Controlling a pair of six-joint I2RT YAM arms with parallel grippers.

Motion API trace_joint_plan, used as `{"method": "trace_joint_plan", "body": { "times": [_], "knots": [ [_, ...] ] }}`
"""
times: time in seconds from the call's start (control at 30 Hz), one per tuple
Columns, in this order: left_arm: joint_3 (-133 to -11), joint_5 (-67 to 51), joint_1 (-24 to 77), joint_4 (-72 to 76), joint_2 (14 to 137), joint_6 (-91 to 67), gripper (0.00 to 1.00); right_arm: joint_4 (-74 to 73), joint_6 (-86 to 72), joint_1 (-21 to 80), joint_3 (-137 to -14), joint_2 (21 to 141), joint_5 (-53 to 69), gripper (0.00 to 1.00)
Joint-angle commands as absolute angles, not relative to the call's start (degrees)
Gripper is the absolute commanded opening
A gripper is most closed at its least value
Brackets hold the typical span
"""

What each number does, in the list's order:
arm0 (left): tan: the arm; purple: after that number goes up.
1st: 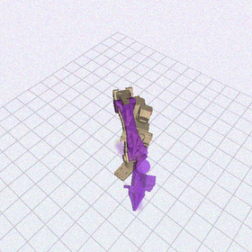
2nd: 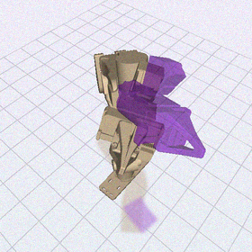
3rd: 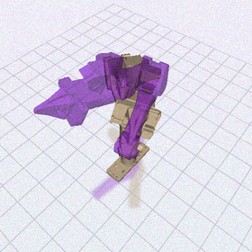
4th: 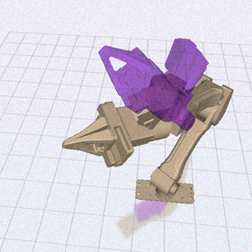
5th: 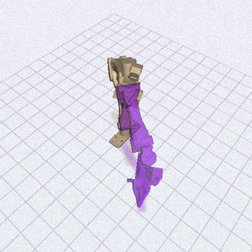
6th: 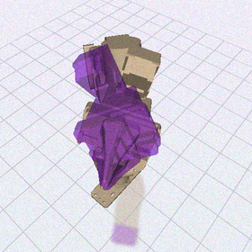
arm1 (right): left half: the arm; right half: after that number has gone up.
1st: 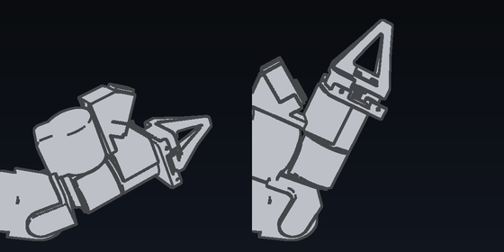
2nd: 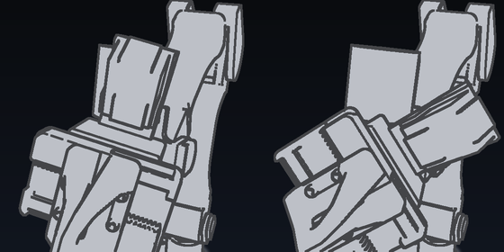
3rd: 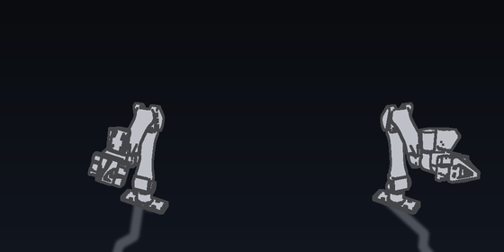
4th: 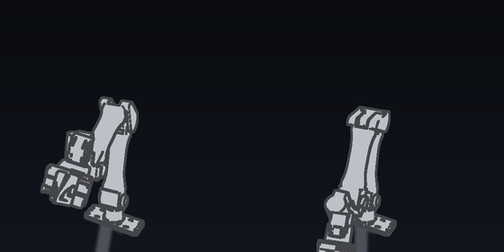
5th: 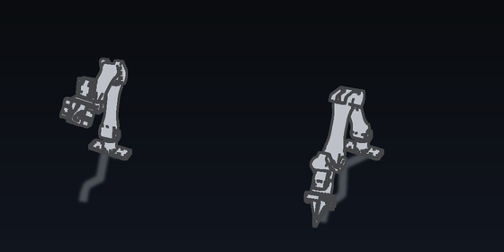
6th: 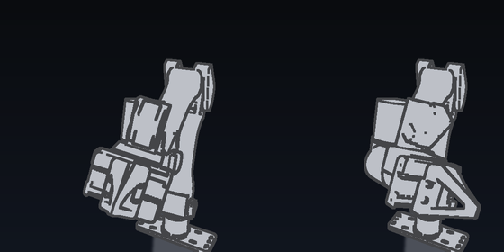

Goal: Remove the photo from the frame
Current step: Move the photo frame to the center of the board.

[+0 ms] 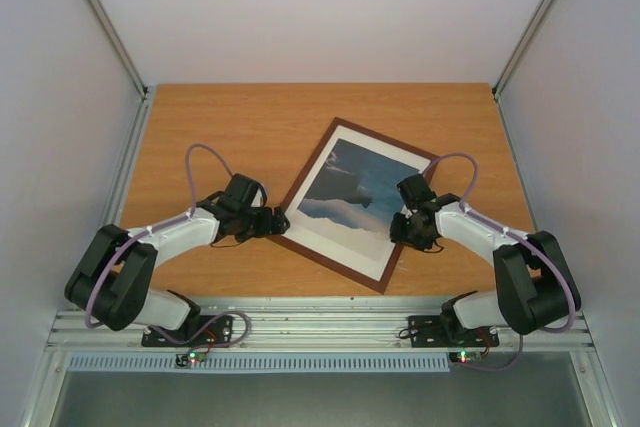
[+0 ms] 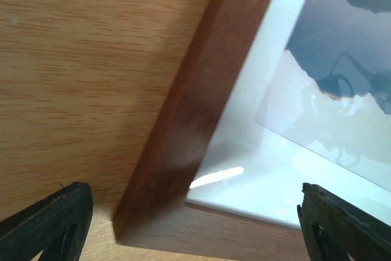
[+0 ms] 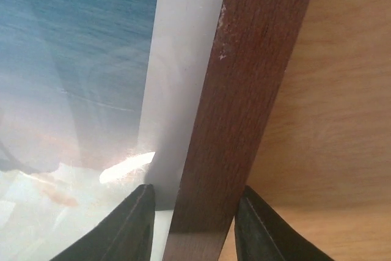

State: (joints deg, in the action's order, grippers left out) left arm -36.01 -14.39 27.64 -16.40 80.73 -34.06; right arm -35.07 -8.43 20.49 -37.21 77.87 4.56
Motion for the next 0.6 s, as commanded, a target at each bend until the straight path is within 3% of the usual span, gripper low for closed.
{"method": "trace_joint_plan", "body": {
  "times": [0.0, 0.3, 0.57],
  "knots": [
    [-33.25, -16.66, 28.52, -15.57, 80.46, -34.49, 0.93, -32.43, -5.11, 20.13, -40.11, 81.96, 5.95, 0.34],
    [-30.51, -13.97, 28.56, -21.42, 69.50, -35.12, 0.94, -33.12, 4.16, 19.96, -48.52, 90.48, 4.82, 0.11],
    [-31.32, -4.56, 28.35, -30.66, 61.56, -33.89, 0.99, -33.85, 11.29, 19.97, -55.17, 95.83, 8.87, 0.01]
  ]
}}
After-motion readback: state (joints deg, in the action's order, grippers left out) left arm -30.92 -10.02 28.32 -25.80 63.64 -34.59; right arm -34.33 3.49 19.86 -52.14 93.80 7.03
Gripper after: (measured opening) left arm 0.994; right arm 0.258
